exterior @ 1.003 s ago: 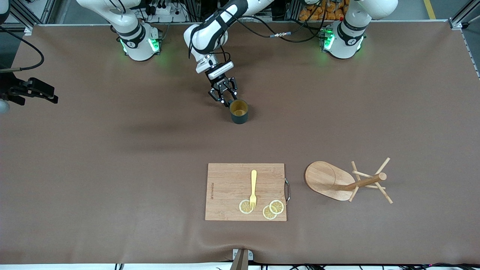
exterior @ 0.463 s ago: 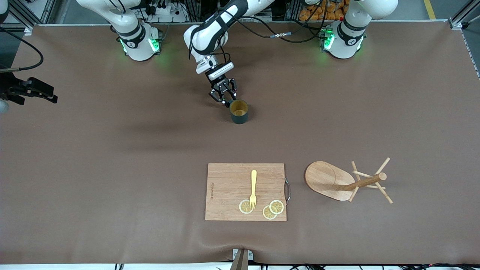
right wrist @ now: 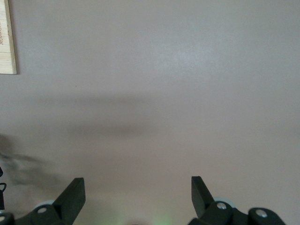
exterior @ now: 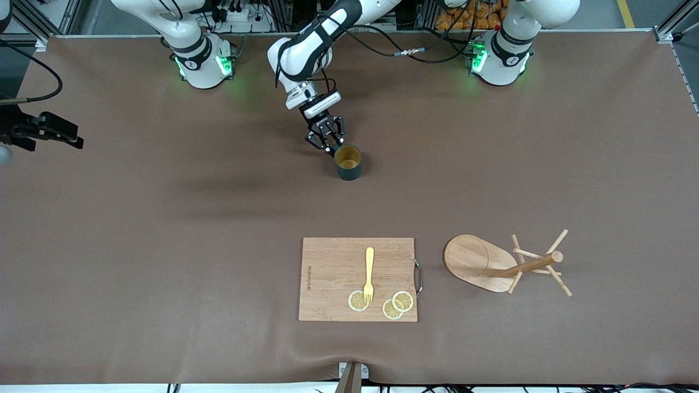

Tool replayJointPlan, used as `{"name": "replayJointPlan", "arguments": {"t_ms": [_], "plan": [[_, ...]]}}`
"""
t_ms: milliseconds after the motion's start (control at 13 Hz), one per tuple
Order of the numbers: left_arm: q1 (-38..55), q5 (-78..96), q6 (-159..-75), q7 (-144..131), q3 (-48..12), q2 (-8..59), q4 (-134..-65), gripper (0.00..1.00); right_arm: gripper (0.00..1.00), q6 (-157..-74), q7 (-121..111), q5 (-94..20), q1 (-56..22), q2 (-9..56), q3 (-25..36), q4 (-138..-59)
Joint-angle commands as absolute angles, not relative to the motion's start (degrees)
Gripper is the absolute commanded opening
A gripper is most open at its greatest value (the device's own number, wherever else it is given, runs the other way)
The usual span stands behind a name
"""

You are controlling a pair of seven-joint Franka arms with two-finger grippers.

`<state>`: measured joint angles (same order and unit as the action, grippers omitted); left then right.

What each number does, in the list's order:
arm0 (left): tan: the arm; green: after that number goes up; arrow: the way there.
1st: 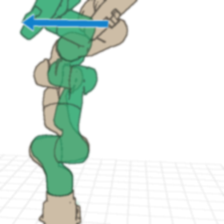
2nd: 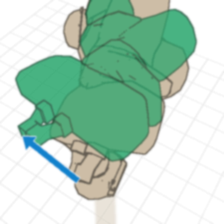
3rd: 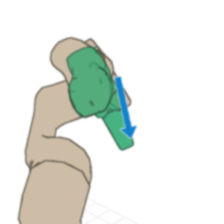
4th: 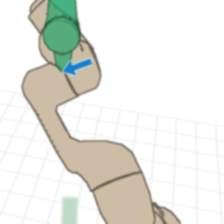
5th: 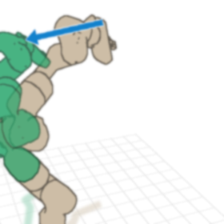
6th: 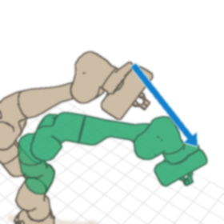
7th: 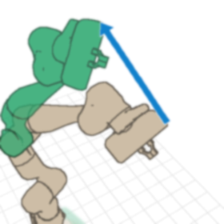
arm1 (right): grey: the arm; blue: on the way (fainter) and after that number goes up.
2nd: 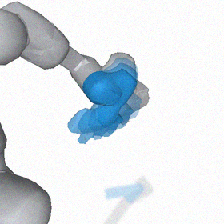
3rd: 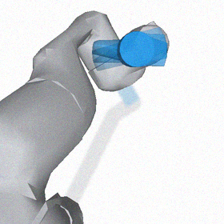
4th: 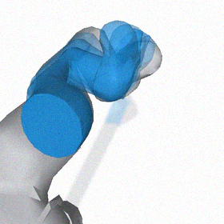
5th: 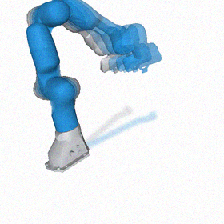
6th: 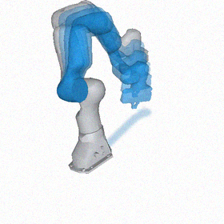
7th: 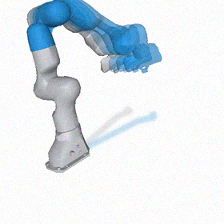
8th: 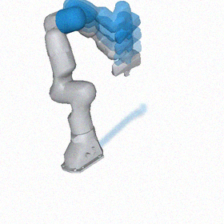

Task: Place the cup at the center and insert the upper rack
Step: 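Lift the teal mug by its handle with the left gripper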

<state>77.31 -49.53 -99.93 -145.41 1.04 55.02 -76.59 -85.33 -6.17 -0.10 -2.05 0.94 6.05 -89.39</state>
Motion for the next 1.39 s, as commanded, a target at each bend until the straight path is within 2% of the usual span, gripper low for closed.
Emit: {"name": "replayJointPlan", "arguments": {"t_ms": [0,77,231,771,1311], "plan": [[77.3,-50.3,-100.0,-146.3,1.2,56.1,-75.1,0.23,1.0,-84.7,-5.9,-0.9,-1.1,0.2,5.5,-89.3],[77.3,-50.3,-100.0,-146.3,1.2,56.0,-75.1,0.12,1.0,-84.7,-5.9,-0.9,-1.1,0.2,5.5,-89.2],[77.3,-50.3,-100.0,-146.3,1.2,55.9,-75.1,0.01,1.0,-84.7,-5.9,-0.9,-1.3,0.3,5.4,-89.3],[77.3,-48.9,-99.8,-145.9,1.0,53.4,-75.1,0.0,1.0,-84.7,-5.8,-0.9,-1.6,0.3,5.4,-89.1],[75.9,-41.1,-99.8,-145.5,1.1,43.4,-75.2,0.0,1.0,-84.7,-5.5,-0.9,-1.8,0.3,5.2,-88.9]]}}
